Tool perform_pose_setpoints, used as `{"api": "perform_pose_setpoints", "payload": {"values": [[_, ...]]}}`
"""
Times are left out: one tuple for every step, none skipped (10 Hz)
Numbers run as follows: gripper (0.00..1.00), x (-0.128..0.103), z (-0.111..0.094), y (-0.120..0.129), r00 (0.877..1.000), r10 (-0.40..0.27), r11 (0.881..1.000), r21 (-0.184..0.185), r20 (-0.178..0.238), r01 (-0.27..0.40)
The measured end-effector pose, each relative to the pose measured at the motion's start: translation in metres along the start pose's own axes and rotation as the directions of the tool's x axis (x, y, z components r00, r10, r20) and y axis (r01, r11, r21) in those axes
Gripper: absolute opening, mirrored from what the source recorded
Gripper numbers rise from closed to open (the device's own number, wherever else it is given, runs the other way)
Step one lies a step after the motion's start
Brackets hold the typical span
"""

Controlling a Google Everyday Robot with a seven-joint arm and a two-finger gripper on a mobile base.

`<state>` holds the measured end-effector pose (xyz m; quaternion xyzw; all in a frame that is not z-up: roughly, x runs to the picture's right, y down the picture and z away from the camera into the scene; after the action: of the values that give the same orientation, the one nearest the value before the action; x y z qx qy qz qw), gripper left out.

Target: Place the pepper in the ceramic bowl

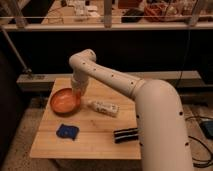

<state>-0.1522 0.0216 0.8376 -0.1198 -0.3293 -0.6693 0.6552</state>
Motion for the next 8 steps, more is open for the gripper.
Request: {"api": "perform_pose_setpoints", "payload": {"values": [[0.00,0.001,0.004,-0.004,1.000,-0.006,1.000,0.002,0.005,0.006],[0.00,0.001,0.006,-0.006,1.000,-0.009,1.000,0.003,0.006,0.009],[0.00,0.001,0.008,-0.008,1.000,-0.012,1.000,0.004,0.008,0.012],[0.00,0.001,0.011,-0.009,1.000,-0.013,1.000,0.005,0.009,0.013],[0.00,0.001,0.014,-0.012,1.000,-0.017,1.000,0.006,0.012,0.017],[0.00,0.000,0.016,-0.014,1.000,-0.021,1.000,0.006,0.014,0.021],[0.00,0.000,0.019,-0.016,1.000,-0.023,1.000,0.008,0.015,0.023],[0.00,0.000,0.021,-0.017,1.000,-0.025,1.000,0.009,0.017,0.025]]}}
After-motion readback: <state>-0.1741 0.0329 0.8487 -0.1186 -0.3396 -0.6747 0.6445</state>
